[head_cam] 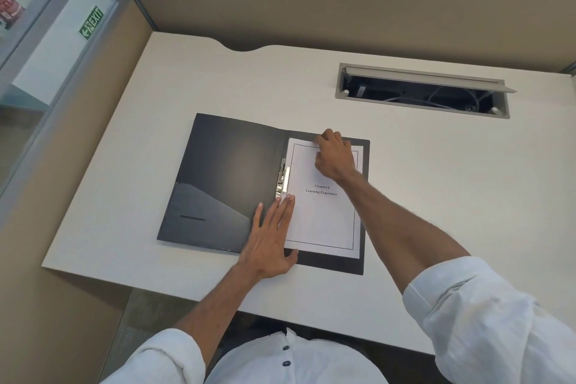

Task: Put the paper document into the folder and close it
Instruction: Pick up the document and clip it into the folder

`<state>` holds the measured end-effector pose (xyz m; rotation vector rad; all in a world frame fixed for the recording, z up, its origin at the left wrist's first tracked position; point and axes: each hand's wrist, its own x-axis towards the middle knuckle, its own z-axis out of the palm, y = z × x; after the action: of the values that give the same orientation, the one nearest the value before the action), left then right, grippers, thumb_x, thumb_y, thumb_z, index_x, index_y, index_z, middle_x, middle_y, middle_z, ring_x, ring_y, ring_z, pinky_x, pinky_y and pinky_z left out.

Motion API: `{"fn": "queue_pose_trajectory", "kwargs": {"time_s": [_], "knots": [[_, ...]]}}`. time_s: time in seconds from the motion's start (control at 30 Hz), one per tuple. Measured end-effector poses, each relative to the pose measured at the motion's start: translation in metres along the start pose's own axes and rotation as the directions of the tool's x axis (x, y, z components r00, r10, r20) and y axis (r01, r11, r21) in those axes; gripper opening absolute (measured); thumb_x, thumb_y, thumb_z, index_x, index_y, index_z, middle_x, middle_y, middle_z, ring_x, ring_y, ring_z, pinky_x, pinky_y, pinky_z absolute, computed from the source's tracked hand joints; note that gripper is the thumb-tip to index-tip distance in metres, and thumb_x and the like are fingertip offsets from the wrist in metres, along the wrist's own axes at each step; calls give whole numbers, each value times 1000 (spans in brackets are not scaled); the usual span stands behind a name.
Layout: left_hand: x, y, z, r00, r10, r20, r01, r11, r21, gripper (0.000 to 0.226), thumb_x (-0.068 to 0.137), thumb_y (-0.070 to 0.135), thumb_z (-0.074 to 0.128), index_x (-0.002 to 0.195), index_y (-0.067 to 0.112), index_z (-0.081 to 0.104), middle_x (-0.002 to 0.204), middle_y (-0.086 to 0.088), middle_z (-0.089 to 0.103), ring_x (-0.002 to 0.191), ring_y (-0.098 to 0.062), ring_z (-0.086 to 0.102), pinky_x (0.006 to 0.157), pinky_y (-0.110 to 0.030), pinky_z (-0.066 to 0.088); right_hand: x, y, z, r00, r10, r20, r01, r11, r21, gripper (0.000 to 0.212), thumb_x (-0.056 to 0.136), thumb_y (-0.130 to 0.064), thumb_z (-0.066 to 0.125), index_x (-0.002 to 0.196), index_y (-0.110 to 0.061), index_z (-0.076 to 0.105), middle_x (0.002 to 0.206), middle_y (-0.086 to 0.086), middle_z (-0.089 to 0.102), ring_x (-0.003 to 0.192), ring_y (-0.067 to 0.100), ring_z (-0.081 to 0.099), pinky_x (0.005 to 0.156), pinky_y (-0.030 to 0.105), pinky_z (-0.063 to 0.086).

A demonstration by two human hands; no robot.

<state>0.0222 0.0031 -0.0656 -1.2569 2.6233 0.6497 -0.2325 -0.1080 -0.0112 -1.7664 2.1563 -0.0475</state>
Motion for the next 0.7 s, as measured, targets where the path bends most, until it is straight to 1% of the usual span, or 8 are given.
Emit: {"fn": "queue_pose_trajectory", "kwargs": {"time_s": [0.23,0.3,0.4,0.47,0.53,0.6,0.67,0.7], "knots": [[-1,-1,-1,1000,5,-1,-5,1000,4,119,93,65,58,177,21,-13,186,5,-20,176,-23,-9,139,-64,-2,-1,0,-1,1000,0,5,0,1000,21,47,104,-6,50,150,-10,56,151,9,51,144,32,47,119,48,41],[-2,-1,-1,999,25,-26,-25,1000,-9,118,93,65,58,177,21,-12,186,5,-19,176,-23,-8,139,-65,-1,-3,0,-2,1000,2,-16,-1,999,48,49,104,-6,51,152,-11,53,152,8,51,143,31,48,119,48,41],[-5,-3,-4,993,29,-111,-33,999,-40,116,94,64,58,178,20,-8,187,5,-12,176,-22,-2,141,-63,0,-9,3,-3,996,59,-71,-48,988,149,52,103,-6,53,154,-14,53,153,6,52,143,30,49,119,47,42],[-5,-4,-8,987,-19,-159,6,997,-80,110,97,61,59,179,17,0,187,3,-2,176,-23,5,143,-58,2,-18,7,-1,984,141,-113,-107,959,263,51,104,-7,54,154,-14,55,151,7,54,144,30,49,118,47,43],[-4,-3,-12,976,-121,-183,88,980,-180,101,100,56,62,178,17,11,186,0,13,173,-25,18,143,-55,13,-32,12,2,951,265,-159,-184,898,400,48,104,-6,54,152,-13,58,150,8,56,145,29,49,118,47,44],[-2,1,-17,941,-273,-198,202,927,-316,91,101,49,68,174,19,24,179,-3,31,164,-26,36,139,-52,30,-52,16,9,884,429,-185,-272,794,544,45,105,-4,53,148,-10,61,149,9,56,144,29,50,115,44,46],[-1,6,-20,891,-400,-213,301,873,-384,78,101,42,72,167,17,38,167,-5,46,150,-26,51,128,-49,47,-74,20,17,798,581,-159,-367,678,637,43,103,0,51,143,-7,63,146,10,56,139,31,53,107,42,49],[-1,9,-22,870,-439,-223,329,855,-401,71,101,39,72,161,15,44,158,-6,53,141,-26,56,121,-48,54,-85,22,21,761,634,-136,-408,632,659,42,101,2,50,141,-6,64,144,11,56,136,32,55,102,41,50]]}}
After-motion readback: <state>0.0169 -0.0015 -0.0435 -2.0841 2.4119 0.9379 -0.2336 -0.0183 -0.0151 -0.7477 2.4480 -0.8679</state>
